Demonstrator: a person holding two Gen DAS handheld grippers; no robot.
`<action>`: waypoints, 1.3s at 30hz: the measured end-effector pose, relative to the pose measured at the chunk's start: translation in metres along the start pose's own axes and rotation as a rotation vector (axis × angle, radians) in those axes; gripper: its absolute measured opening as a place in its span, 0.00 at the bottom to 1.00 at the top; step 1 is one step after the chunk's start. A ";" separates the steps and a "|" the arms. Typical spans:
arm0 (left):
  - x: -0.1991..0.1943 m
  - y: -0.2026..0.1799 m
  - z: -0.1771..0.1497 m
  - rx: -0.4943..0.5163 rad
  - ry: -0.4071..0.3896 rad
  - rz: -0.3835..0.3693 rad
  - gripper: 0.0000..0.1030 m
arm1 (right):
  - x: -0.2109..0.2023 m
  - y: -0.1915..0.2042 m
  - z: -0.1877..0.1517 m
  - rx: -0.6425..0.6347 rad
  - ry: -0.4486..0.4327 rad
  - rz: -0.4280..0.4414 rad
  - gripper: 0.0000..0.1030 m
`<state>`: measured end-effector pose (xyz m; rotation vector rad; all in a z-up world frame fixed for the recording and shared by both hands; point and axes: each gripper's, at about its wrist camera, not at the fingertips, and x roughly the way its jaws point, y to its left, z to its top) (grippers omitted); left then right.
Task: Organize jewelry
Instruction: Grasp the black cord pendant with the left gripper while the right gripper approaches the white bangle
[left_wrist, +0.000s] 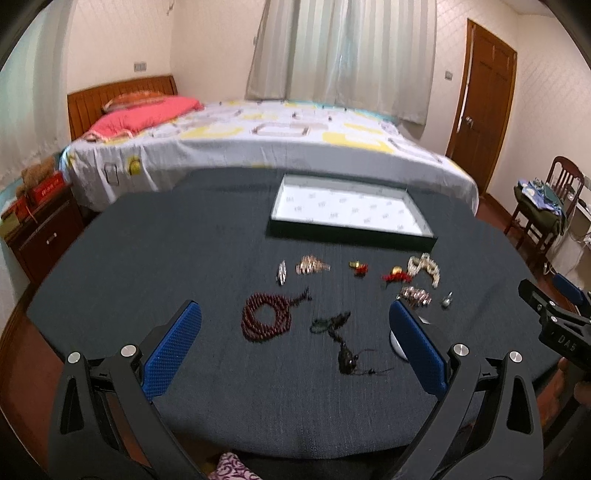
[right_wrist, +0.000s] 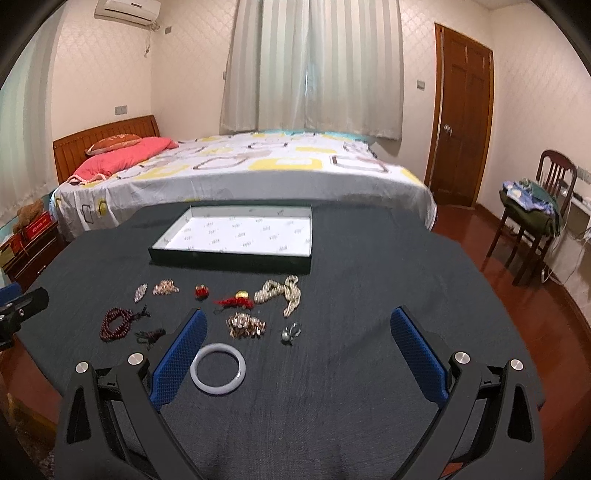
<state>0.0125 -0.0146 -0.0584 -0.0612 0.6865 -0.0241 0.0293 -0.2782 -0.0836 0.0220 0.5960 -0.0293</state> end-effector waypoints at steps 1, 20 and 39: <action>0.007 -0.001 -0.003 0.002 0.021 0.007 0.96 | 0.005 -0.001 -0.003 0.002 0.015 0.007 0.94; 0.118 -0.022 -0.041 0.042 0.388 -0.067 0.73 | 0.077 -0.014 -0.041 0.046 0.211 0.080 0.94; 0.123 -0.031 -0.035 0.100 0.365 -0.085 0.45 | 0.088 -0.006 -0.041 0.040 0.237 0.099 0.94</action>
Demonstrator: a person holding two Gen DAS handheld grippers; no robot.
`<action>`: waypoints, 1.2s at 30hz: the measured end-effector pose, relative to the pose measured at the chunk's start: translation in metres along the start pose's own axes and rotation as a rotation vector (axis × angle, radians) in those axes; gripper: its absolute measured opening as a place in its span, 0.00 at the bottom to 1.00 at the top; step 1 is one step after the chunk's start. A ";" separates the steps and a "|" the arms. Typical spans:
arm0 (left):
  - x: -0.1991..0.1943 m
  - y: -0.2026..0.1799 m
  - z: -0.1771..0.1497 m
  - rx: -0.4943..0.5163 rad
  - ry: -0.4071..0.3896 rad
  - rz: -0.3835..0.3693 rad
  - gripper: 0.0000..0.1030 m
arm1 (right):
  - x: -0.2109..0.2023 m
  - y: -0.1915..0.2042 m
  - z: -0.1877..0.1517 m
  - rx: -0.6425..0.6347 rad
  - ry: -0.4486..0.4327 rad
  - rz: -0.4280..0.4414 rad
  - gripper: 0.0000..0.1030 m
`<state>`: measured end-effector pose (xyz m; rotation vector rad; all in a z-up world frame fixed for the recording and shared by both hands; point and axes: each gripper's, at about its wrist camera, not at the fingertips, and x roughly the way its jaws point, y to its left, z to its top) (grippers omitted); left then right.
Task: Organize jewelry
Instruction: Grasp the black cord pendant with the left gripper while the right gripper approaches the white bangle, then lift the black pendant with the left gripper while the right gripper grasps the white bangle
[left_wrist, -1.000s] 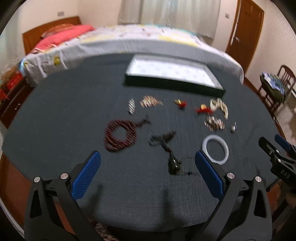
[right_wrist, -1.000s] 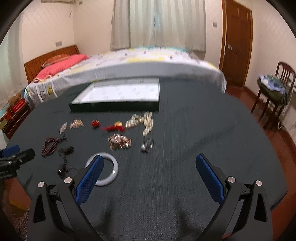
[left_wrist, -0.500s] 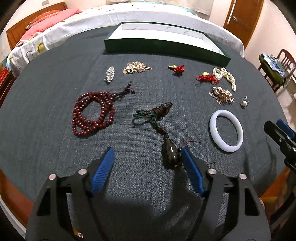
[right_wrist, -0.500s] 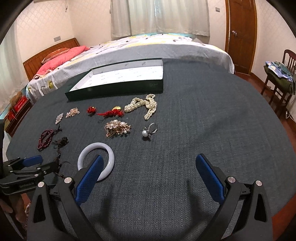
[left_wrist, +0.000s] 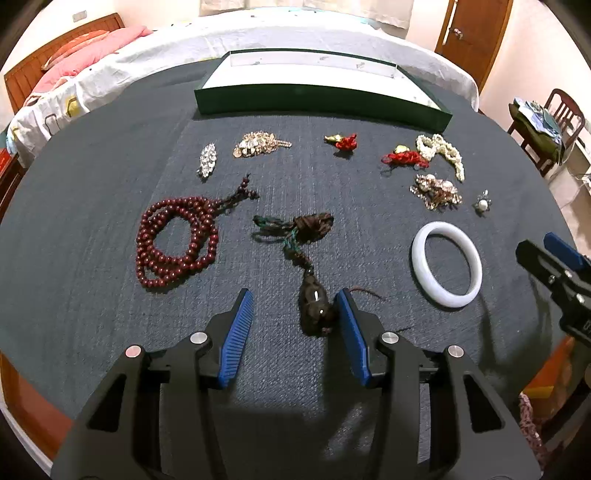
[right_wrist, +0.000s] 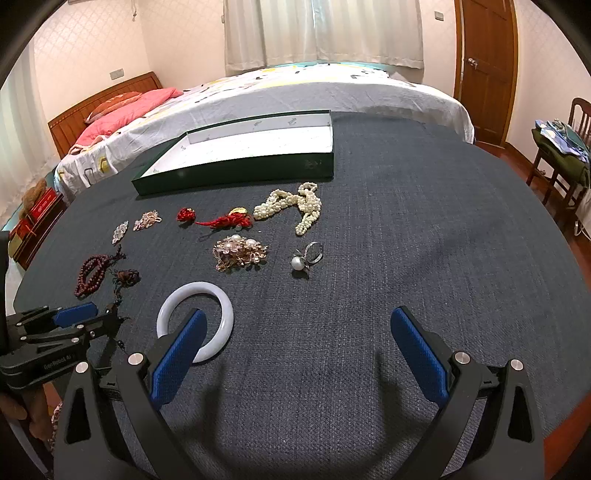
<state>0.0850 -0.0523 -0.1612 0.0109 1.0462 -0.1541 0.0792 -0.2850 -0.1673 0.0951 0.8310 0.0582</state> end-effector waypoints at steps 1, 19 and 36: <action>-0.001 0.000 0.001 0.000 -0.009 -0.003 0.45 | 0.000 0.000 0.000 0.001 0.001 0.000 0.94; 0.000 0.002 -0.003 -0.002 0.001 -0.055 0.17 | 0.003 0.002 0.000 -0.003 0.006 0.006 0.94; -0.029 0.026 0.000 0.014 -0.070 0.087 0.17 | 0.008 0.030 0.002 -0.062 0.018 0.032 0.94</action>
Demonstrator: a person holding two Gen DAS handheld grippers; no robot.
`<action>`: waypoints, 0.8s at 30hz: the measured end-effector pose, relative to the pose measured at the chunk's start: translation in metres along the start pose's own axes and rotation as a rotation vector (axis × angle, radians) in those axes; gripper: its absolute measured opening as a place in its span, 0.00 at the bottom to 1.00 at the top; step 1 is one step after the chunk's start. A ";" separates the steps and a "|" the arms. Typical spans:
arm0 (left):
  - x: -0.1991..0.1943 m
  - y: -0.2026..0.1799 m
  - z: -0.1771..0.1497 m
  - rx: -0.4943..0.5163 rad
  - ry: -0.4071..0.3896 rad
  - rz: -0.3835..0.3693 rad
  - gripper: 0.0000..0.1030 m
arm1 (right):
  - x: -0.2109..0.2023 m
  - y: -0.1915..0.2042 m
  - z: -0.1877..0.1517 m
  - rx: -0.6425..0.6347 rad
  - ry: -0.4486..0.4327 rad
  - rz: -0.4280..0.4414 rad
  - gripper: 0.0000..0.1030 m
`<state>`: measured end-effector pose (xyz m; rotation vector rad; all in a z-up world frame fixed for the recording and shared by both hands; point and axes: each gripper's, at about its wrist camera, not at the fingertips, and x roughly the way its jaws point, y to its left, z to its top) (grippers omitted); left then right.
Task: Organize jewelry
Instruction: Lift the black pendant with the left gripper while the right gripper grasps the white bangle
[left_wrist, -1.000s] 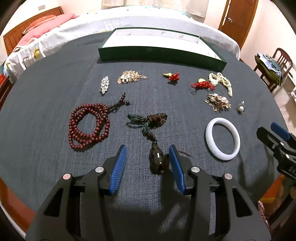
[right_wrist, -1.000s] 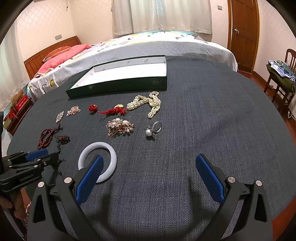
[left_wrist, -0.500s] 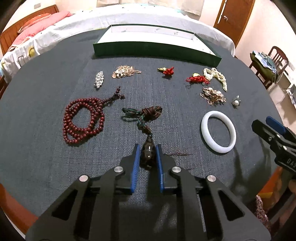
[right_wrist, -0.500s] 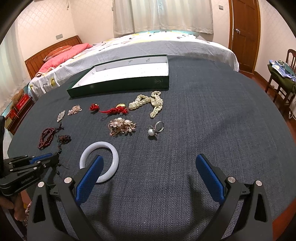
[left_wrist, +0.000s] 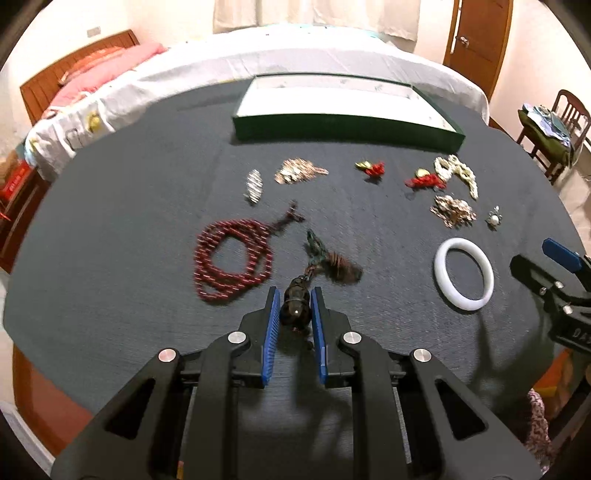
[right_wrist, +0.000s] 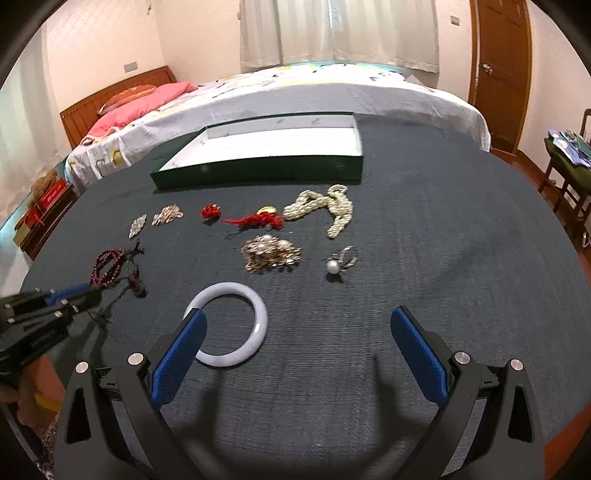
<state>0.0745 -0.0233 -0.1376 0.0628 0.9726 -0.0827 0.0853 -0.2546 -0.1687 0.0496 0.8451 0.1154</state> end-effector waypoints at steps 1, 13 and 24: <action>-0.003 0.003 -0.001 0.004 -0.006 0.008 0.17 | 0.002 0.003 0.000 -0.009 0.004 0.001 0.94; -0.019 0.036 0.000 0.021 -0.027 0.028 0.17 | 0.028 0.040 -0.004 -0.127 0.067 -0.031 0.94; -0.012 0.041 0.000 0.002 -0.014 0.006 0.17 | 0.041 0.047 -0.008 -0.142 0.099 -0.023 0.94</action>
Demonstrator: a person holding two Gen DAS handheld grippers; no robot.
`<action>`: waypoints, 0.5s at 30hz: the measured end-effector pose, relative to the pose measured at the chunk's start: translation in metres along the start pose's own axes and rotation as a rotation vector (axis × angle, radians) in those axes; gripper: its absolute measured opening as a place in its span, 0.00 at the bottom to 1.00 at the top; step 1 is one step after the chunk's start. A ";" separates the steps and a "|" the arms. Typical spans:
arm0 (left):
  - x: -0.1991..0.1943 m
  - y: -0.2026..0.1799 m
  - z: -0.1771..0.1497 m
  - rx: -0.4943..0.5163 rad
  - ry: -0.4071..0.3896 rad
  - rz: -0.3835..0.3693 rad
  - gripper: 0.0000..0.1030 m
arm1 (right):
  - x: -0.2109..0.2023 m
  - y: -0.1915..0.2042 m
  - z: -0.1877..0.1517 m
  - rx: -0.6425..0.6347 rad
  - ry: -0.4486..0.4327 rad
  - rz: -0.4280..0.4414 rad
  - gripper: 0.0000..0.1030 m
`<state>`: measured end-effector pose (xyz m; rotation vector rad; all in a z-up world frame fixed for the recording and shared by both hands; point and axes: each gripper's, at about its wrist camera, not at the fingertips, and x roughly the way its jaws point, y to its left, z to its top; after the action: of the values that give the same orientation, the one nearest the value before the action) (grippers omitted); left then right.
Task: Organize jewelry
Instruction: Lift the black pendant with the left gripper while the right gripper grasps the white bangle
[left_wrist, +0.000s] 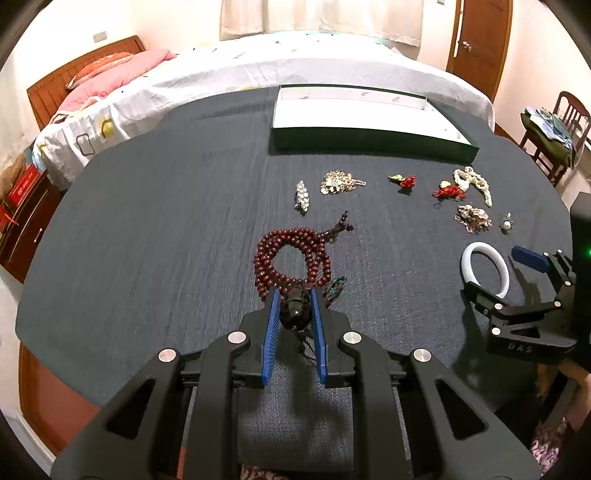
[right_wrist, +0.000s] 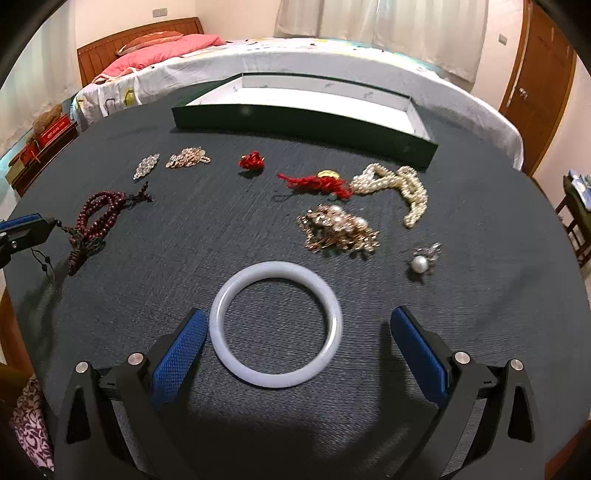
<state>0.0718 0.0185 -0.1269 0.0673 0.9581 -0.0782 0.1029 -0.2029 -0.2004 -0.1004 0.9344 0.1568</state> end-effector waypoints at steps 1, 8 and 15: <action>0.001 0.001 0.000 -0.003 0.002 0.001 0.17 | 0.000 -0.001 -0.001 0.005 -0.003 0.007 0.94; 0.003 0.000 0.000 -0.008 0.007 0.003 0.17 | -0.004 -0.002 -0.005 0.006 -0.034 0.030 0.81; 0.005 -0.009 0.000 0.002 0.006 0.003 0.17 | -0.007 -0.003 -0.006 0.001 -0.049 0.037 0.67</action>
<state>0.0736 0.0095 -0.1316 0.0712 0.9643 -0.0766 0.0941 -0.2075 -0.1983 -0.0778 0.8876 0.1923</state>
